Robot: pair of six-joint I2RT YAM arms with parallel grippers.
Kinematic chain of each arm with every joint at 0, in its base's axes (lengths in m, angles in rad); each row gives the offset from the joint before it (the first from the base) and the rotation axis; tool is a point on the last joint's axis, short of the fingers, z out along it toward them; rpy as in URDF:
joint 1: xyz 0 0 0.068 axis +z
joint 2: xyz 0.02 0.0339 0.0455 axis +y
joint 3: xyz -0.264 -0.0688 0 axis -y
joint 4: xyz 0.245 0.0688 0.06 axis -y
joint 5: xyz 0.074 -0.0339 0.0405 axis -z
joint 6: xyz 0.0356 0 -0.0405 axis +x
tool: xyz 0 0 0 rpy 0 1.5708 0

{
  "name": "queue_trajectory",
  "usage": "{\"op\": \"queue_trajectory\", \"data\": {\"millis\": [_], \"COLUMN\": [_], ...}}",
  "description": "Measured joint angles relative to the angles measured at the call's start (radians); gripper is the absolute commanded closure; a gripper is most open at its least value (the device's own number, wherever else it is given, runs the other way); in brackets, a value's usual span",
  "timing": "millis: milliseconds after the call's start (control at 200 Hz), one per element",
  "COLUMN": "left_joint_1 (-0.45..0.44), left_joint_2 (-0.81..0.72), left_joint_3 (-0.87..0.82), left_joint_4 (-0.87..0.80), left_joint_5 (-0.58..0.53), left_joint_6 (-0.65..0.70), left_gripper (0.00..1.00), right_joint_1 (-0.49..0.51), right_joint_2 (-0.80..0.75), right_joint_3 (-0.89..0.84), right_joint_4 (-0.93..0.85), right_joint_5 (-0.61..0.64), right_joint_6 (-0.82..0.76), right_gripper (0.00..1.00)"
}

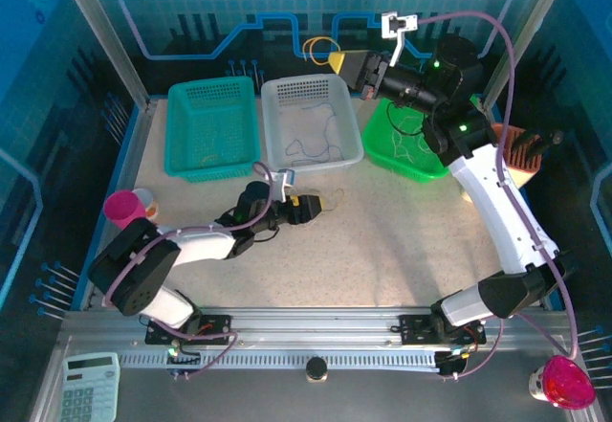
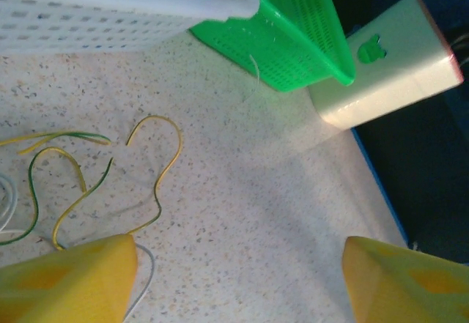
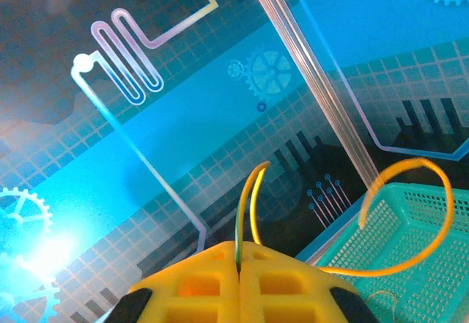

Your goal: Untangle the cables

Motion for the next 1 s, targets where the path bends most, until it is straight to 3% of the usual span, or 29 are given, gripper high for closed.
{"op": "queue_trajectory", "data": {"millis": [80,305,580,760,1000], "left_joint_1": [0.0,0.002,0.06,0.097,0.108], "left_joint_2": [-0.072,-0.294,-0.576,-0.729,-0.847], "left_joint_3": [0.0,-0.008,-0.013,-0.005,-0.005], "left_joint_4": [-0.036,-0.199,-0.524,-0.731,-0.866], "left_joint_5": [-0.017,-0.13,-0.331,-0.462,-0.547], "left_joint_6": [0.002,0.006,-0.026,-0.101,-0.177], "left_gripper": [0.01,0.01,0.01,0.01,0.01], "right_joint_1": [0.0,0.001,0.066,0.133,0.201], "right_joint_2": [0.016,0.114,0.324,0.539,0.877], "right_joint_3": [-0.011,-0.016,0.046,0.241,0.667], "right_joint_4": [-0.001,-0.01,-0.074,-0.154,-0.307], "right_joint_5": [0.001,0.009,0.046,0.063,0.089], "right_joint_6": [-0.001,-0.023,-0.076,-0.108,-0.146], "right_gripper": [1.0,1.0,1.0,1.0,1.0]}}
